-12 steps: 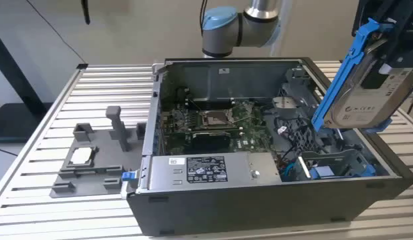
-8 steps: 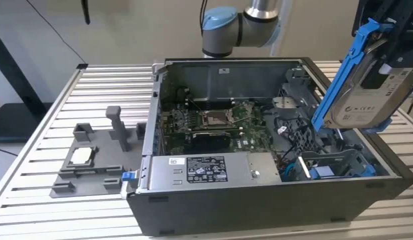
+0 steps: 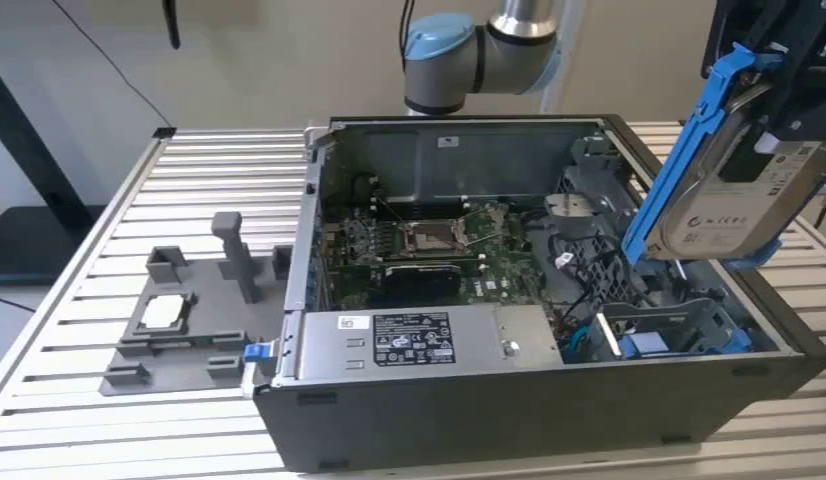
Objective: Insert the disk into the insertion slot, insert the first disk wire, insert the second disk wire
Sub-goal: 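Insert the disk into the insertion slot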
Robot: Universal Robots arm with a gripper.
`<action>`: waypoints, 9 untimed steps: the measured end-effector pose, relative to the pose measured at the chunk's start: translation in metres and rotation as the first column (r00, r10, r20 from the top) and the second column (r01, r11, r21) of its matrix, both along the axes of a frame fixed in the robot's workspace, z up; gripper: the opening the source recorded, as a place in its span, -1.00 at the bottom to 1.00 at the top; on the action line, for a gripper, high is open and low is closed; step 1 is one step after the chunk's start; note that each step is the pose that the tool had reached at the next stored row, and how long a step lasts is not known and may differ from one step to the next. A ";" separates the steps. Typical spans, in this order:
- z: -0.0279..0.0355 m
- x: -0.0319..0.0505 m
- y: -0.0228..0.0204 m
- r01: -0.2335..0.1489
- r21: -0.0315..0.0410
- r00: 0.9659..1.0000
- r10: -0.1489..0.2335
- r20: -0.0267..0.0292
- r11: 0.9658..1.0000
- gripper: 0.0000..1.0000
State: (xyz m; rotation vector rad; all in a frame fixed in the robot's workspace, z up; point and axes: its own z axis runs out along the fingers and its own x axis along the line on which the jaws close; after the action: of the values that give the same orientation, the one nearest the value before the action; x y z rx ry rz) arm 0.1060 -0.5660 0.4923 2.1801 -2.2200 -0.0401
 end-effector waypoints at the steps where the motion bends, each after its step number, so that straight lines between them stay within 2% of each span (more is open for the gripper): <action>1: -0.0006 0.0000 0.0000 0.000 0.000 1.000 0.000 0.000 1.000 -0.36; 9: -0.0041 0.0000 0.0000 0.000 0.000 1.000 0.000 0.001 1.000 -0.36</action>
State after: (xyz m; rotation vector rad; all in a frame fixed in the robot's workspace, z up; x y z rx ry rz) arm 0.1060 -0.5660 0.4882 2.1803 -2.2203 -0.0395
